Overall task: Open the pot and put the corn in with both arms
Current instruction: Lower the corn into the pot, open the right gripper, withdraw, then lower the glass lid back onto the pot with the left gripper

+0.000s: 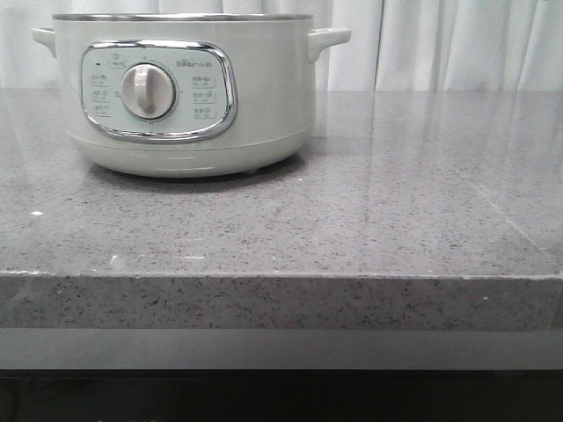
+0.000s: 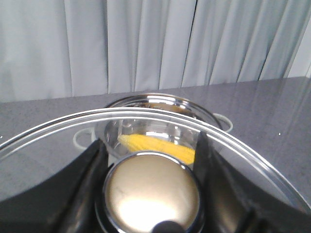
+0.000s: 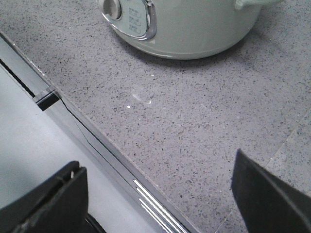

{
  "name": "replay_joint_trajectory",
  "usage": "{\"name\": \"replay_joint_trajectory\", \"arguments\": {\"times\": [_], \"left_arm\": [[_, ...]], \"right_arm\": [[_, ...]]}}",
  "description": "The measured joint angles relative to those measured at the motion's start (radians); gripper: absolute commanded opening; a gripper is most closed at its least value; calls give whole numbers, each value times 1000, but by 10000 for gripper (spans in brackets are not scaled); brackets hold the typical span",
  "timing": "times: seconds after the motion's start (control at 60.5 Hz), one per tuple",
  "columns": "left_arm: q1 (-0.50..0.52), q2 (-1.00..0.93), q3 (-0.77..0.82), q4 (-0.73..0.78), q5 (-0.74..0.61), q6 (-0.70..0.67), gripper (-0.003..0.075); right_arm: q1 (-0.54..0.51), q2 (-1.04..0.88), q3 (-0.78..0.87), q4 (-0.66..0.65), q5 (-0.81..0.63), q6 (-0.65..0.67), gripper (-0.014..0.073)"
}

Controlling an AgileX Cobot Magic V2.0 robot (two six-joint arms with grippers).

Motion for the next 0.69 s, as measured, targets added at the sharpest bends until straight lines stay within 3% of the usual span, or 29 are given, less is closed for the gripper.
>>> {"name": "replay_joint_trajectory", "arguments": {"times": [0.33,0.694], "left_arm": [[0,357,-73,-2,-263,0,148],[0,759,-271,-2,-377,2,148]], "right_arm": [[0,0,0,0,0,1,615],[0,0,0,0,0,1,615]]}}
